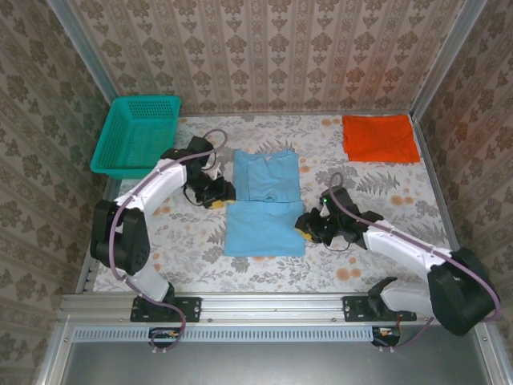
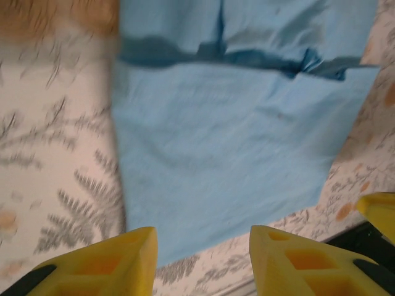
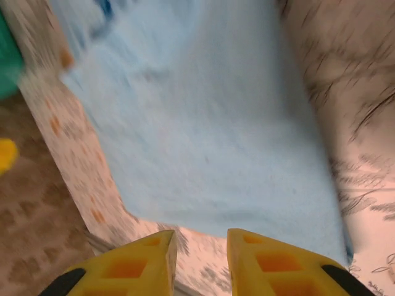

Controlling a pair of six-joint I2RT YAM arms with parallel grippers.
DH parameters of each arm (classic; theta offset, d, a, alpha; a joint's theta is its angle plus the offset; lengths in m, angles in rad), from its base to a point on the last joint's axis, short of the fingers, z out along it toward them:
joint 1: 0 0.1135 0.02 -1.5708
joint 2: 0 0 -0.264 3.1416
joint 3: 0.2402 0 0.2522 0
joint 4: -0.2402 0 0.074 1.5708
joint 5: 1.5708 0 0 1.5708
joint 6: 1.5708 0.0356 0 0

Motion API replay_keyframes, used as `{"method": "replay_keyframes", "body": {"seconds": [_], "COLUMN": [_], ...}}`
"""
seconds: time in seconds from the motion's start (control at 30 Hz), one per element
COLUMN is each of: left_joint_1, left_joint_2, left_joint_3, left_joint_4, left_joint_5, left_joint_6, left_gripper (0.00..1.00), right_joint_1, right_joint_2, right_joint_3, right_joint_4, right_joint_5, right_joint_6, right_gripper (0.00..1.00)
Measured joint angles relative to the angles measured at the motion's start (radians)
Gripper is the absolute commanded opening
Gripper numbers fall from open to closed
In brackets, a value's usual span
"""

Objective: Fold and stack the t-shirts

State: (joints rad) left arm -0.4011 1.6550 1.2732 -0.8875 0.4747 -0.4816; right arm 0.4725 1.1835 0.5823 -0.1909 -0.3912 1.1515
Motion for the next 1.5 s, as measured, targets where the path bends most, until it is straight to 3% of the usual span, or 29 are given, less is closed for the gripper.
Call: {"method": "replay_keyframes", "body": {"seconds": [0.17, 0.3, 0.47, 0.8, 0.9, 0.97, 1.1, 1.2, 1.4, 1.43, 1.5], "left_joint_1": [-0.051, -0.07, -0.075, -0.047, -0.029, -0.024, -0.023, -0.001, 0.061, 0.063, 0.064], "left_joint_2": [0.084, 0.213, 0.303, 0.333, 0.333, 0.332, 0.298, 0.233, -0.012, -0.048, -0.107], "left_joint_3": [0.0, 0.037, 0.065, 0.077, 0.077, 0.077, 0.076, 0.071, 0.021, 0.004, -0.047], "left_joint_4": [0.063, 0.086, 0.121, 0.148, 0.157, 0.163, 0.158, 0.132, 0.085, 0.079, 0.063], "left_joint_5": [0.003, -0.035, -0.097, -0.113, -0.105, -0.098, -0.111, -0.147, -0.174, -0.174, -0.164], "left_joint_6": [-0.031, -0.035, -0.039, -0.1, -0.113, -0.122, -0.129, -0.133, -0.126, -0.123, -0.111], "left_gripper": [0.33, 0.31, 0.28, 0.37, 0.45, 0.58, 0.84, 0.93, 0.93, 0.91, 0.75], "right_joint_1": [-0.126, -0.18, -0.181, -0.195, -0.202, -0.201, -0.204, -0.206, -0.208, -0.205, -0.188], "right_joint_2": [0.028, 0.266, 0.502, 0.712, 0.741, 0.743, 0.718, 0.63, 0.333, 0.301, 0.255], "right_joint_3": [0.013, 0.169, 0.373, 0.466, 0.51, 0.521, 0.523, 0.491, 0.375, 0.357, 0.314], "right_joint_4": [0.028, 0.029, 0.025, -0.056, -0.079, -0.097, -0.124, -0.132, -0.155, -0.162, -0.196], "right_joint_5": [0.047, -0.005, -0.101, -0.188, -0.193, -0.189, -0.183, -0.171, -0.16, -0.16, -0.162], "right_joint_6": [0.031, -0.026, -0.129, -0.273, -0.304, -0.319, -0.331, -0.333, -0.346, -0.354, -0.373], "right_gripper": [0.13, 0.04, 0.04, 0.04, 0.08, 0.13, 0.39, 0.57, 0.64, 0.64, 0.63]}}
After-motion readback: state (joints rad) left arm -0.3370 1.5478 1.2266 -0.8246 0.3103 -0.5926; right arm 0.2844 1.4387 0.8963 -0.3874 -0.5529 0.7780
